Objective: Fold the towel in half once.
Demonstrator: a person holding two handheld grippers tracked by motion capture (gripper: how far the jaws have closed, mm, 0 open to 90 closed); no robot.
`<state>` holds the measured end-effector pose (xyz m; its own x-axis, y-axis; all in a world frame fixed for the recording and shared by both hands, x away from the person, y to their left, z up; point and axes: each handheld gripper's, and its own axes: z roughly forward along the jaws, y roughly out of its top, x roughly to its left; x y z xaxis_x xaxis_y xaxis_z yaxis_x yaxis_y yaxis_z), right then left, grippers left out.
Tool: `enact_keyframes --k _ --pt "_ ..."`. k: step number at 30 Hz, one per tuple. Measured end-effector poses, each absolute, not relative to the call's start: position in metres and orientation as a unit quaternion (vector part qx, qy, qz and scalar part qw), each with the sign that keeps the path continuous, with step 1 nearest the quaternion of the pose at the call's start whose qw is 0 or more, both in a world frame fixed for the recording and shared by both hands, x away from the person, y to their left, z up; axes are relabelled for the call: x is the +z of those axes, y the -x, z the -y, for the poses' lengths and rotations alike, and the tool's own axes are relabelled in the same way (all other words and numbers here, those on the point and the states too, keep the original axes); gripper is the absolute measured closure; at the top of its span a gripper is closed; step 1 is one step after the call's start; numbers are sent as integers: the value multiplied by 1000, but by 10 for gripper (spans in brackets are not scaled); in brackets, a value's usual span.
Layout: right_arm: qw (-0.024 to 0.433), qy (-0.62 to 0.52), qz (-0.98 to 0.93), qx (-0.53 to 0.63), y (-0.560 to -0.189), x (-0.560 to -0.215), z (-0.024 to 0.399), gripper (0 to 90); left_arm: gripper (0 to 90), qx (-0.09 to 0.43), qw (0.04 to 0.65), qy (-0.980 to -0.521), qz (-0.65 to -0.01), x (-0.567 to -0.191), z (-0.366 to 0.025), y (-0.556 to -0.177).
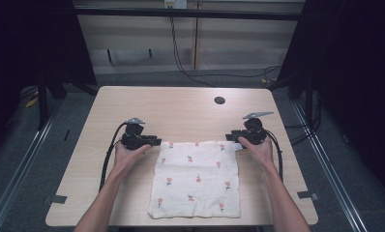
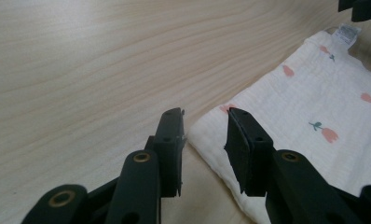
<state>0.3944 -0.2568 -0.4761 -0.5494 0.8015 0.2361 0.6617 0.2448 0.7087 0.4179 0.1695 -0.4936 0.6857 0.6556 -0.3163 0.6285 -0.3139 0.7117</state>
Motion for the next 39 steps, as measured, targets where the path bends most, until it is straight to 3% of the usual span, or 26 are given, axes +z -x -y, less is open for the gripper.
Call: enact_keyframes --k 18,21,24,27,39 --pt "85 -469 -802 361 -392 -501 256 607 638 4 419 -811 -409 -507 -160 -425" --pt "86 -467 -802 361 -391 -501 255 666 674 0 414 -819 -397 -506 -154 -424" --pt "83 -466 -804 359 -391 -501 254 790 787 -3 424 -814 -396 -510 -153 -422" --pt "75 -467 -803 362 -390 -502 254 853 857 4 426 -816 -391 -511 -153 -420" --pt "75 -465 -781 410 -383 -486 263 870 866 30 448 -806 -386 -491 -161 -413"
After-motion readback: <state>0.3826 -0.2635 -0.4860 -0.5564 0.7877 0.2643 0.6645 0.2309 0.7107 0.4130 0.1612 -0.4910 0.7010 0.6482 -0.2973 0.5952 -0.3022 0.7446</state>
